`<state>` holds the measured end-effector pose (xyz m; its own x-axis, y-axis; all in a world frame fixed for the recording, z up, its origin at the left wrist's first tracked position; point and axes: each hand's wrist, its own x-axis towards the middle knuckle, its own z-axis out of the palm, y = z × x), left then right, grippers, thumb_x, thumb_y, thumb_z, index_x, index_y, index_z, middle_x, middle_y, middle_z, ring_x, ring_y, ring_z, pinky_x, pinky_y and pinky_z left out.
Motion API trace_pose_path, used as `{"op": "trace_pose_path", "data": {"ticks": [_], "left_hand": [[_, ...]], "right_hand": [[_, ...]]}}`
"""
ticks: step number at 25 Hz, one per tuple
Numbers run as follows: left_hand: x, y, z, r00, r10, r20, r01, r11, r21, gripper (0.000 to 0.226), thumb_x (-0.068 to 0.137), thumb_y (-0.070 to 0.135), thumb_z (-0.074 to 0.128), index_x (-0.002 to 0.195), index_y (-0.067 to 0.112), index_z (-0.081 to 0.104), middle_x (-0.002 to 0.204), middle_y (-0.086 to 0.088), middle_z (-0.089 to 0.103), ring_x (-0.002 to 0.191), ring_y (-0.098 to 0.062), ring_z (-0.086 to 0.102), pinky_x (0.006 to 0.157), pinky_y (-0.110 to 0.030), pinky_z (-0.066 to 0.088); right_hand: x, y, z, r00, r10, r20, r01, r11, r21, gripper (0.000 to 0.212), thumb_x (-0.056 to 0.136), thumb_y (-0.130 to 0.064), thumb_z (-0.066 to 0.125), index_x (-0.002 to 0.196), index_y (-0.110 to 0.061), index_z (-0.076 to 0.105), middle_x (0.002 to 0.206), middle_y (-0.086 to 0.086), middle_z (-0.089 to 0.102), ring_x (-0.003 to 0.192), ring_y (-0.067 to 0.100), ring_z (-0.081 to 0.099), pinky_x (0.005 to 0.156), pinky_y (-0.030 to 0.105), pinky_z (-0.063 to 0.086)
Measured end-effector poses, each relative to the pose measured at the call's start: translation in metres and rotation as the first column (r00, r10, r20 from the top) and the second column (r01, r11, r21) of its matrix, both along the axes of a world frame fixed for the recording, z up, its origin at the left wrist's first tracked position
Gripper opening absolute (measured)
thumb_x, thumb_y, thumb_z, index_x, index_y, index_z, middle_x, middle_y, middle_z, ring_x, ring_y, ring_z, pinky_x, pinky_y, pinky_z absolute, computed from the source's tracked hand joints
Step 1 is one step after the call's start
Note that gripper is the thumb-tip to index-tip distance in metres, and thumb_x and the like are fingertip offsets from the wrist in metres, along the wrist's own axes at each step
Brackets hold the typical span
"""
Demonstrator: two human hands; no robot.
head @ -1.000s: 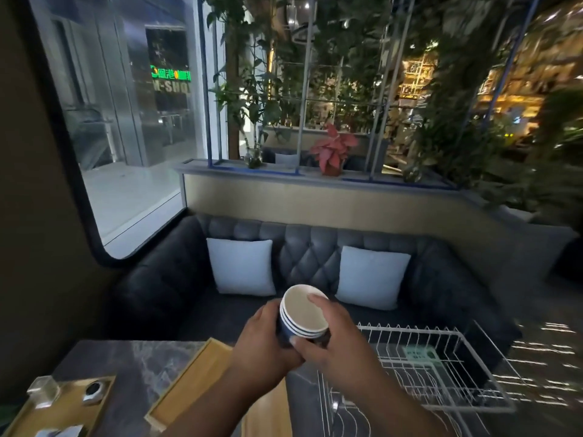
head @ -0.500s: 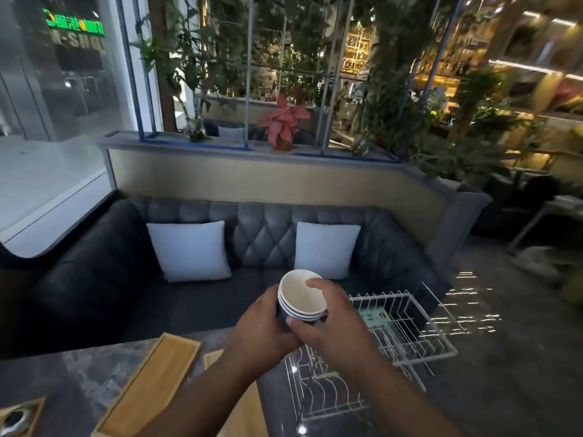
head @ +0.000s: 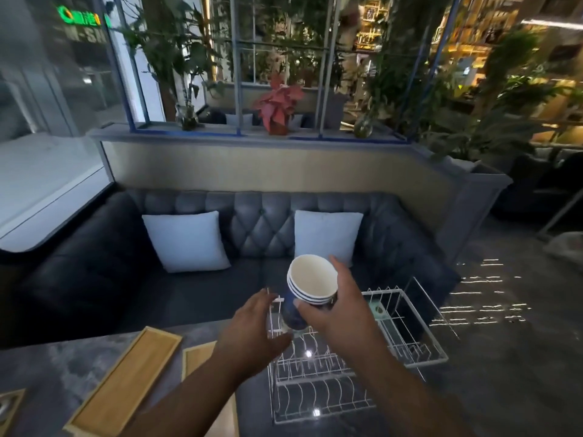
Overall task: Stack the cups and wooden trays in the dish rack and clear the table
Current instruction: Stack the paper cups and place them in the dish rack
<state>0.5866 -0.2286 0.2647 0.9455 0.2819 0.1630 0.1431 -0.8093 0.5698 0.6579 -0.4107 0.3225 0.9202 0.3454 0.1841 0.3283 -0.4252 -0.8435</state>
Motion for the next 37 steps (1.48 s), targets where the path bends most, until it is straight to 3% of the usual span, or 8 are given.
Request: {"op": "trace_pose_path", "data": {"ticks": [5,9,14,22,24,29,32,37], "left_hand": [[0.011,-0.018,-0.042,0.987,0.084,-0.134,-0.085,0.996,-0.001,0.096,0.079,0.066,0.067,0.158,0.032,0.025,0.171,0.005,0.014,0.153,-0.018,0.026,0.120,-0.037,0.031],[0.010,-0.026,-0.065,0.973,0.118,-0.199,-0.118,0.993,0.015,0.105,0.083,0.062,0.065,0.163,0.025,0.008,0.172,0.003,0.009,0.154,-0.019,0.022,0.121,-0.036,0.031],[0.007,-0.032,-0.077,0.969,0.150,-0.197,-0.142,0.988,0.053,0.109,0.086,0.059,0.060,0.162,0.022,-0.008,0.172,0.002,0.007,0.152,-0.020,0.027,0.115,-0.034,0.037],[0.006,-0.032,-0.081,0.960,0.180,-0.213,-0.168,0.983,0.074,0.109,0.084,0.060,0.059,0.160,0.029,-0.013,0.163,-0.002,0.036,0.142,-0.021,0.045,0.105,-0.034,0.047],[0.005,-0.032,-0.083,0.960,0.191,-0.204,-0.177,0.980,0.087,0.109,0.084,0.061,0.059,0.161,0.028,-0.012,0.165,-0.001,0.034,0.143,-0.020,0.043,0.105,-0.034,0.046],[0.004,-0.030,-0.090,0.974,0.173,-0.145,-0.143,0.971,0.193,0.104,0.082,0.071,0.046,0.162,0.028,-0.004,0.172,0.008,0.007,0.154,-0.014,0.024,0.116,-0.032,0.034],[0.004,-0.031,-0.091,0.971,0.194,-0.139,-0.159,0.960,0.230,0.105,0.081,0.073,0.046,0.162,0.030,-0.005,0.172,0.009,0.007,0.154,-0.014,0.025,0.117,-0.032,0.032],[0.003,-0.033,-0.087,0.963,0.213,-0.164,-0.171,0.956,0.238,0.105,0.078,0.077,0.045,0.161,0.033,-0.001,0.171,0.008,0.015,0.150,-0.017,0.033,0.115,-0.036,0.039]], "right_hand": [[0.027,-0.018,-0.029,0.998,0.038,-0.054,-0.040,0.998,-0.046,0.102,0.061,-0.065,0.078,0.148,-0.050,0.027,0.135,-0.016,0.053,0.119,0.012,0.058,0.101,0.043,0.052],[0.040,-0.020,-0.050,0.993,0.067,-0.097,-0.075,0.993,-0.089,0.102,0.059,-0.068,0.075,0.147,-0.053,0.025,0.127,-0.019,0.046,0.115,0.010,0.053,0.095,0.036,0.049],[0.054,-0.010,-0.064,0.984,0.142,-0.108,-0.151,0.985,-0.082,0.099,0.061,-0.065,0.076,0.146,-0.050,0.026,0.137,-0.014,0.052,0.116,0.010,0.056,0.094,0.032,0.049],[0.058,0.009,-0.082,0.977,0.203,-0.072,-0.212,0.967,-0.145,0.100,0.066,-0.062,0.076,0.151,-0.041,0.028,0.146,-0.017,0.047,0.125,0.007,0.051,0.097,0.026,0.044],[0.060,0.009,-0.085,0.977,0.203,-0.064,-0.211,0.966,-0.149,0.100,0.065,-0.063,0.075,0.151,-0.042,0.028,0.146,-0.018,0.047,0.126,0.006,0.051,0.097,0.026,0.044],[0.060,0.004,-0.089,0.978,0.202,-0.047,-0.207,0.964,-0.165,0.103,0.066,-0.064,0.075,0.152,-0.044,0.021,0.149,-0.018,0.048,0.127,0.008,0.053,0.095,0.026,0.045],[0.060,0.000,-0.092,0.976,0.206,-0.067,-0.215,0.962,-0.170,0.108,0.065,-0.065,0.076,0.153,-0.045,0.017,0.149,-0.017,0.049,0.127,0.009,0.055,0.092,0.025,0.043],[0.062,-0.017,-0.096,0.974,0.214,-0.078,-0.226,0.953,-0.203,0.111,0.067,-0.064,0.075,0.157,-0.036,0.016,0.151,-0.013,0.047,0.132,0.013,0.053,0.104,0.037,0.049]]}}
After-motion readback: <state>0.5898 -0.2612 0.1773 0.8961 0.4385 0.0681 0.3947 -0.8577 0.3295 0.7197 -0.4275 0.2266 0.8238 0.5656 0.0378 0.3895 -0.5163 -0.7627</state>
